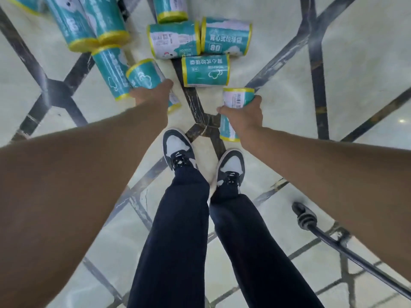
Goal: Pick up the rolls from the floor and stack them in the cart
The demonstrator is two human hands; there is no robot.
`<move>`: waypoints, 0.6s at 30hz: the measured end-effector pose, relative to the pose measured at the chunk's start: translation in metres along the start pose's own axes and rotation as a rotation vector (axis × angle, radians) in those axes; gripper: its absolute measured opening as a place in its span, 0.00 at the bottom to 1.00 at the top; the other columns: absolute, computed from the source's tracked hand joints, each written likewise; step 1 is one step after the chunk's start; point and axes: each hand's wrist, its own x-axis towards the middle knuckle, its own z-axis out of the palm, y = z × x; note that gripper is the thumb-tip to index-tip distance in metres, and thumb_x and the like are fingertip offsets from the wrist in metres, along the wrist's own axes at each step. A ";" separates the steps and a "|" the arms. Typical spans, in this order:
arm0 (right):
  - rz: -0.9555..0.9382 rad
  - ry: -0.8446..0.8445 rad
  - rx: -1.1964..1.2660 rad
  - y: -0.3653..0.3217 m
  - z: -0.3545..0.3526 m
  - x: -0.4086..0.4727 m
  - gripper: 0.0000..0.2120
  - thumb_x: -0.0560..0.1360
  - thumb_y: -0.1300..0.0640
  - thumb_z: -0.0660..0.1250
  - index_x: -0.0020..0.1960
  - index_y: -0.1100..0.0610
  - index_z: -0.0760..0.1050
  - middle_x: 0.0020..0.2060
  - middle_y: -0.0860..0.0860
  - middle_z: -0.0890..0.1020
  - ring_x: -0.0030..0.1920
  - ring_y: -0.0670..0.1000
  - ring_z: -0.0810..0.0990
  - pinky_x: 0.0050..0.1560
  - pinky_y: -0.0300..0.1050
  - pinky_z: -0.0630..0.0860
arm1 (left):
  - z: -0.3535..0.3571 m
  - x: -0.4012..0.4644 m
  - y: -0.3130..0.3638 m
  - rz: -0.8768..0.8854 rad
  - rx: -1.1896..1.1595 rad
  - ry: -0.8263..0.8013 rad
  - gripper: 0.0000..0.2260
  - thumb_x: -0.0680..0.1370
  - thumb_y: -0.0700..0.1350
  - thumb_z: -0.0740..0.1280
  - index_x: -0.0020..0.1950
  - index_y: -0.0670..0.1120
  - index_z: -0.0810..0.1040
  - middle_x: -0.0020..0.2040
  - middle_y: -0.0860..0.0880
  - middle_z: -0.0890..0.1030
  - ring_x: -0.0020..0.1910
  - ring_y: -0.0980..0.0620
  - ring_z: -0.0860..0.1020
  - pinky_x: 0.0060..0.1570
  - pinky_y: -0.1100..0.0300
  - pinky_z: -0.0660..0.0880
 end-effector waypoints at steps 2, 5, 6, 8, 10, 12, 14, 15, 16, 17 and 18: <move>-0.017 -0.003 0.032 -0.015 -0.025 -0.040 0.39 0.61 0.48 0.82 0.64 0.53 0.65 0.56 0.52 0.78 0.54 0.54 0.81 0.57 0.55 0.81 | -0.014 -0.041 -0.002 -0.087 -0.064 0.020 0.43 0.71 0.59 0.75 0.76 0.45 0.58 0.68 0.44 0.72 0.60 0.43 0.73 0.64 0.50 0.73; -0.043 -0.034 0.068 -0.048 -0.079 -0.119 0.35 0.63 0.50 0.82 0.62 0.54 0.66 0.53 0.51 0.80 0.52 0.53 0.82 0.55 0.52 0.81 | -0.054 -0.127 0.000 -0.031 -0.110 -0.054 0.39 0.69 0.54 0.78 0.71 0.43 0.61 0.64 0.43 0.74 0.59 0.43 0.76 0.62 0.46 0.75; -0.071 -0.048 0.079 -0.060 -0.100 -0.148 0.34 0.64 0.51 0.82 0.62 0.54 0.66 0.53 0.50 0.80 0.52 0.53 0.82 0.55 0.51 0.81 | -0.068 -0.162 0.003 -0.002 -0.129 -0.054 0.36 0.70 0.53 0.79 0.69 0.43 0.63 0.62 0.43 0.74 0.57 0.43 0.76 0.61 0.47 0.77; -0.120 -0.074 0.108 -0.083 -0.143 -0.206 0.33 0.65 0.53 0.82 0.62 0.55 0.67 0.52 0.49 0.80 0.52 0.52 0.82 0.55 0.50 0.81 | -0.096 -0.229 0.008 0.053 -0.143 -0.061 0.34 0.69 0.51 0.79 0.66 0.43 0.64 0.60 0.43 0.76 0.55 0.44 0.78 0.58 0.48 0.78; -0.159 -0.080 0.153 -0.103 -0.191 -0.264 0.33 0.65 0.54 0.82 0.62 0.55 0.67 0.52 0.49 0.80 0.52 0.52 0.82 0.56 0.50 0.80 | -0.126 -0.304 0.018 0.124 -0.159 -0.082 0.33 0.69 0.49 0.80 0.66 0.42 0.65 0.60 0.43 0.76 0.54 0.45 0.78 0.56 0.50 0.79; -0.195 -0.083 0.192 -0.124 -0.240 -0.327 0.34 0.63 0.53 0.82 0.62 0.54 0.68 0.52 0.49 0.81 0.53 0.51 0.82 0.58 0.51 0.80 | -0.160 -0.383 0.032 0.190 -0.175 -0.103 0.34 0.70 0.49 0.79 0.67 0.42 0.65 0.61 0.44 0.76 0.53 0.47 0.76 0.52 0.55 0.77; -0.216 -0.100 0.247 -0.138 -0.287 -0.389 0.37 0.61 0.51 0.83 0.64 0.53 0.68 0.54 0.48 0.82 0.55 0.51 0.82 0.61 0.53 0.80 | -0.195 -0.459 0.039 0.236 -0.195 -0.135 0.33 0.72 0.48 0.78 0.70 0.42 0.64 0.61 0.45 0.76 0.53 0.48 0.75 0.46 0.60 0.74; -0.237 -0.097 0.268 -0.143 -0.309 -0.420 0.38 0.61 0.51 0.84 0.65 0.54 0.68 0.54 0.48 0.82 0.56 0.51 0.82 0.61 0.53 0.79 | -0.212 -0.497 0.040 0.260 -0.200 -0.133 0.32 0.73 0.47 0.77 0.70 0.42 0.64 0.61 0.45 0.75 0.52 0.49 0.74 0.41 0.63 0.73; -0.260 -0.083 0.281 -0.147 -0.333 -0.447 0.37 0.62 0.52 0.84 0.64 0.54 0.69 0.54 0.48 0.81 0.56 0.52 0.82 0.62 0.52 0.79 | -0.224 -0.531 0.041 0.295 -0.194 -0.140 0.31 0.74 0.46 0.76 0.70 0.41 0.64 0.60 0.45 0.75 0.51 0.50 0.74 0.33 0.65 0.72; -0.276 -0.068 0.292 -0.148 -0.355 -0.472 0.35 0.63 0.53 0.84 0.63 0.55 0.69 0.54 0.49 0.81 0.56 0.53 0.81 0.62 0.52 0.79 | -0.235 -0.562 0.040 0.317 -0.185 -0.147 0.29 0.75 0.44 0.76 0.70 0.41 0.64 0.59 0.45 0.75 0.49 0.51 0.74 0.27 0.66 0.71; -0.295 -0.057 0.305 -0.145 -0.374 -0.494 0.34 0.63 0.55 0.84 0.62 0.55 0.69 0.53 0.50 0.81 0.56 0.53 0.81 0.61 0.52 0.79 | -0.246 -0.590 0.038 0.348 -0.190 -0.157 0.27 0.76 0.42 0.75 0.69 0.41 0.64 0.58 0.46 0.74 0.46 0.52 0.74 0.25 0.67 0.71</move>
